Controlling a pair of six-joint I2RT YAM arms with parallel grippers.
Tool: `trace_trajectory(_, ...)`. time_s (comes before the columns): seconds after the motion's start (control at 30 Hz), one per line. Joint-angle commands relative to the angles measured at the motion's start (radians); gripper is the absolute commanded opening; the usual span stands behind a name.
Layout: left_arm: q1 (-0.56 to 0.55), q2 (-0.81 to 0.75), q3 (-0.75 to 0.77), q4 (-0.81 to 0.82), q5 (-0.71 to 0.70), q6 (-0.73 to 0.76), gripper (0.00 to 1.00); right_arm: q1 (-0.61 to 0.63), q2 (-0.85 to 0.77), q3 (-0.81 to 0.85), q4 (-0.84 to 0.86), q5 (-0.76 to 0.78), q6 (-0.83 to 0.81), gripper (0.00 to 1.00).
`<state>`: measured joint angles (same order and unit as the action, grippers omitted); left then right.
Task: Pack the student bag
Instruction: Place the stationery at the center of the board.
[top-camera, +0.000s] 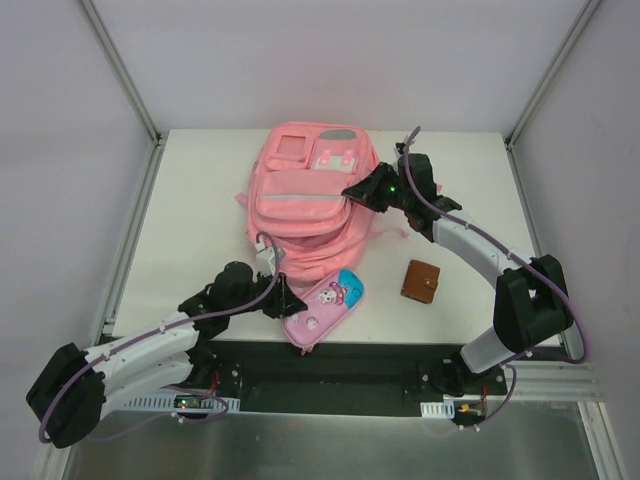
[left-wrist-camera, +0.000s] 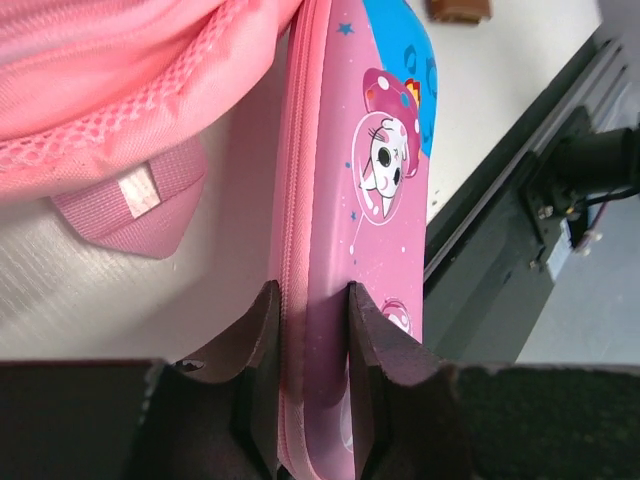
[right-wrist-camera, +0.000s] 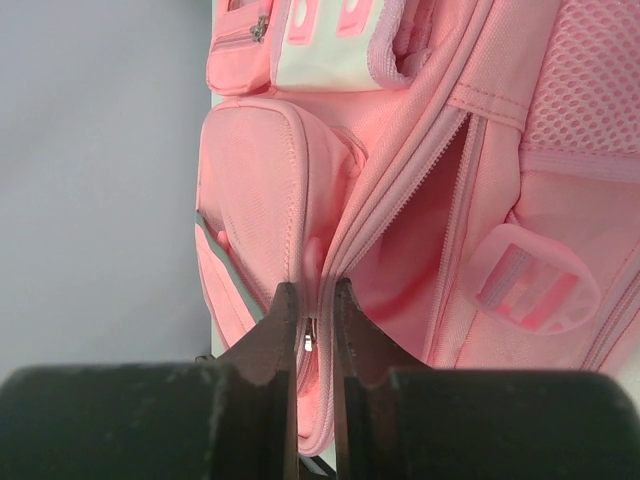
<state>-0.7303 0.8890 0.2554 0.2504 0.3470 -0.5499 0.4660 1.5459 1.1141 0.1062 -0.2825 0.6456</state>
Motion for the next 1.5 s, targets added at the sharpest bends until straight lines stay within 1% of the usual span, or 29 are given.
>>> trace_trajectory(0.0,-0.003,-0.105,0.019,0.012,-0.082,-0.088,0.00,0.003,-0.064,0.029,0.145,-0.076,0.032,0.01)
trace_trajectory(0.17,-0.004,-0.050,0.079,0.013,0.055,-0.082,0.00,0.005,-0.067,0.024,0.145,-0.075,0.032,0.01)
trace_trajectory(0.23,-0.003,-0.054,0.073,0.016,0.021,-0.099,0.00,0.005,-0.072,0.026,0.145,-0.075,0.034,0.01)
trace_trajectory(0.3,-0.004,-0.084,0.042,0.046,0.023,-0.104,0.00,0.005,-0.072,0.027,0.144,-0.078,0.032,0.01)
trace_trajectory(0.33,-0.003,-0.110,0.045,0.020,0.017,-0.099,0.00,0.003,-0.073,0.032,0.144,-0.081,0.034,0.01)
trace_trajectory(0.5,-0.004,-0.192,0.054,0.010,-0.062,-0.101,0.00,0.007,-0.070,0.039,0.141,-0.087,0.031,0.01)
trace_trajectory(0.57,-0.004,-0.219,0.070,-0.020,-0.101,-0.107,0.00,0.008,-0.072,0.038,0.139,-0.087,0.031,0.01)
trace_trajectory(0.83,0.002,-0.283,0.061,-0.056,-0.313,-0.177,0.00,0.011,-0.095,0.038,0.127,-0.092,0.022,0.01)
trace_trajectory(1.0,0.037,-0.245,0.053,0.029,-0.367,-0.231,0.00,0.013,-0.105,0.036,0.125,-0.092,0.020,0.01)
trace_trajectory(1.03,0.064,-0.234,0.051,0.039,-0.370,-0.273,0.00,0.014,-0.107,0.036,0.125,-0.093,0.022,0.01)
trace_trajectory(1.1,0.087,-0.223,0.033,0.076,-0.384,-0.292,0.00,0.017,-0.112,0.039,0.124,-0.099,0.020,0.01)
trace_trajectory(1.23,0.183,-0.202,0.019,0.165,-0.407,-0.337,0.00,0.028,-0.119,0.029,0.122,-0.104,0.019,0.01)
trace_trajectory(1.33,0.245,-0.156,0.022,0.260,-0.401,-0.350,0.00,0.040,-0.124,0.015,0.127,-0.110,0.025,0.01)
trace_trajectory(1.37,0.255,-0.138,0.028,0.324,-0.408,-0.354,0.00,0.045,-0.127,0.009,0.135,-0.113,0.034,0.01)
trace_trajectory(1.43,0.256,-0.076,0.038,0.390,-0.430,-0.358,0.00,0.062,-0.136,-0.003,0.144,-0.110,0.038,0.01)
trace_trajectory(1.47,0.261,-0.056,0.038,0.465,-0.436,-0.363,0.00,0.068,-0.139,-0.014,0.147,-0.109,0.040,0.01)
